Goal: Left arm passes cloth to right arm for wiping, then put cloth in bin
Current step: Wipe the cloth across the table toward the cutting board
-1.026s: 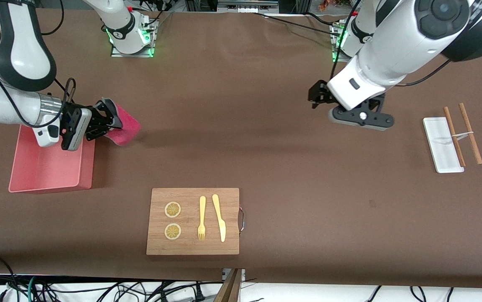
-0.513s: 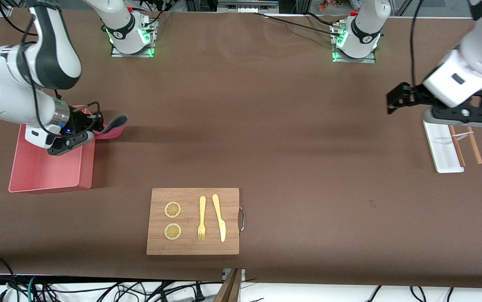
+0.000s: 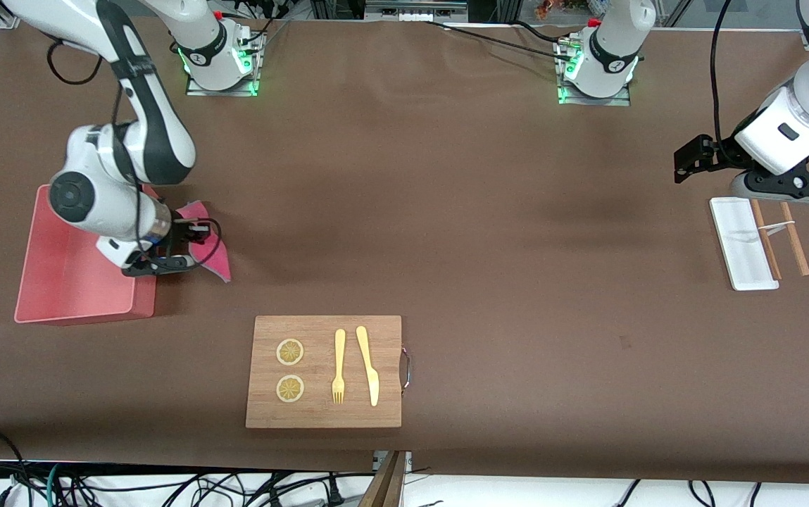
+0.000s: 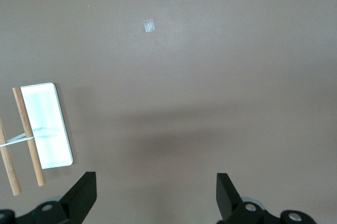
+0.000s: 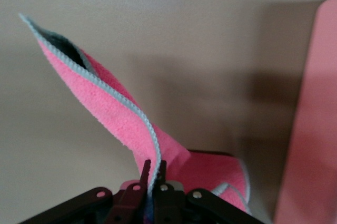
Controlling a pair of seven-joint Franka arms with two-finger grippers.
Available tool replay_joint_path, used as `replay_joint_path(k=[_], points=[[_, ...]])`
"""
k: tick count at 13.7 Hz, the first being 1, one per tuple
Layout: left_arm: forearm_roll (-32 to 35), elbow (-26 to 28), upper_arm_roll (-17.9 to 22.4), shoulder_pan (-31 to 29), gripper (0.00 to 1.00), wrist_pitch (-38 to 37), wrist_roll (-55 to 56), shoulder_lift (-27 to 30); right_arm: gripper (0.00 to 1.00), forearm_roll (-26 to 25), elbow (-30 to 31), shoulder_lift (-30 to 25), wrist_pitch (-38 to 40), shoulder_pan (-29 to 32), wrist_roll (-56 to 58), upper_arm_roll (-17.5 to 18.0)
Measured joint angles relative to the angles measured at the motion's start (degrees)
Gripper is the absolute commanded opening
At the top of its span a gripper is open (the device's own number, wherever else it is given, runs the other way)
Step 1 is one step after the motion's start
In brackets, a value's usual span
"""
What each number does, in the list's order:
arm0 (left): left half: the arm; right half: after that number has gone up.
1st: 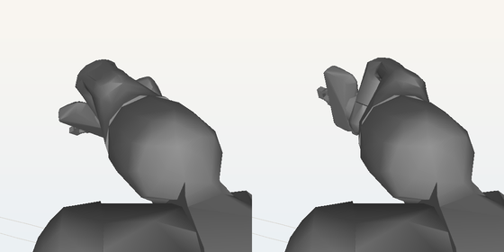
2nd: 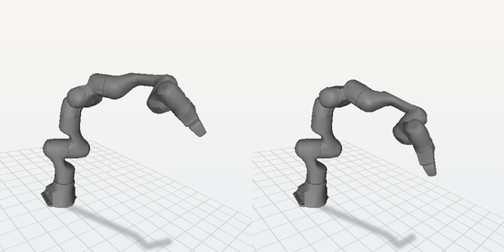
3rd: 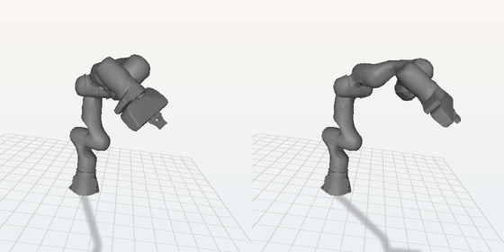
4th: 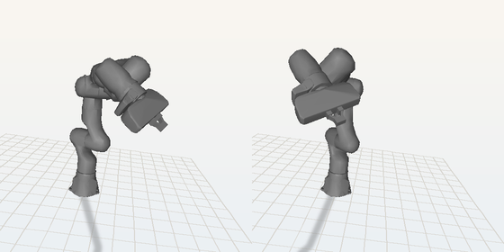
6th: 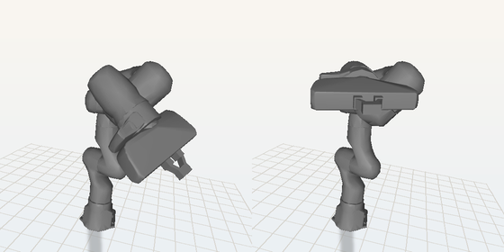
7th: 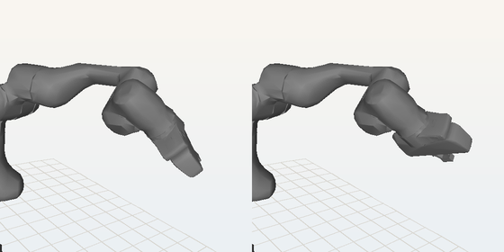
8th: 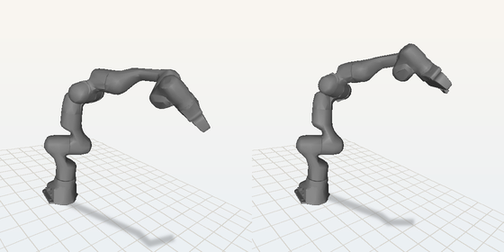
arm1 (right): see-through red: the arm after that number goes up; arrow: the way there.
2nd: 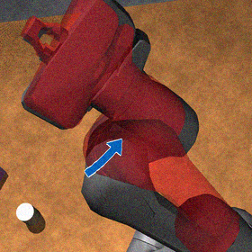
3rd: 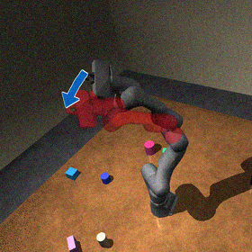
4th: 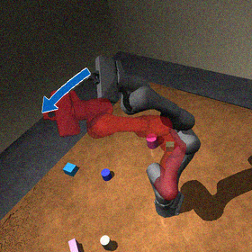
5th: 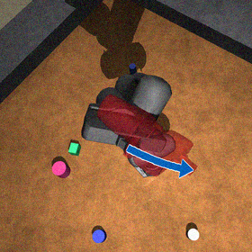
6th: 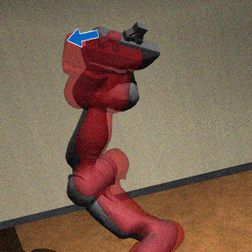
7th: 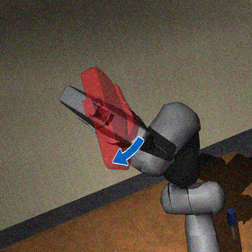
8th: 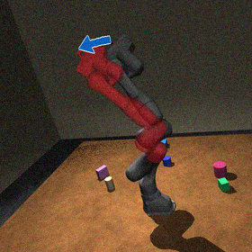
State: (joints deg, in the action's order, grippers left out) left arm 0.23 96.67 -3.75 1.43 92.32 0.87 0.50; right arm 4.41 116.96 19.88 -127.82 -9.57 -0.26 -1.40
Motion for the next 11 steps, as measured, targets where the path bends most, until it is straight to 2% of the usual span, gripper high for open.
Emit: replay_joint_path(k=[6, 11], points=[[0.00, -0.06, -0.04, -0.04, 1.00, 0.02, -0.05, 0.00, 0.00, 0.53, -0.04, 6.92, -8.38, -7.77, -18.62, 2.32], [0.00, -0.40, -0.44, 0.03, 1.00, 0.22, -0.05, 0.00, 0.00, 9.93, -3.32, 8.56, -10.06, -18.12, -30.13, 2.78]])
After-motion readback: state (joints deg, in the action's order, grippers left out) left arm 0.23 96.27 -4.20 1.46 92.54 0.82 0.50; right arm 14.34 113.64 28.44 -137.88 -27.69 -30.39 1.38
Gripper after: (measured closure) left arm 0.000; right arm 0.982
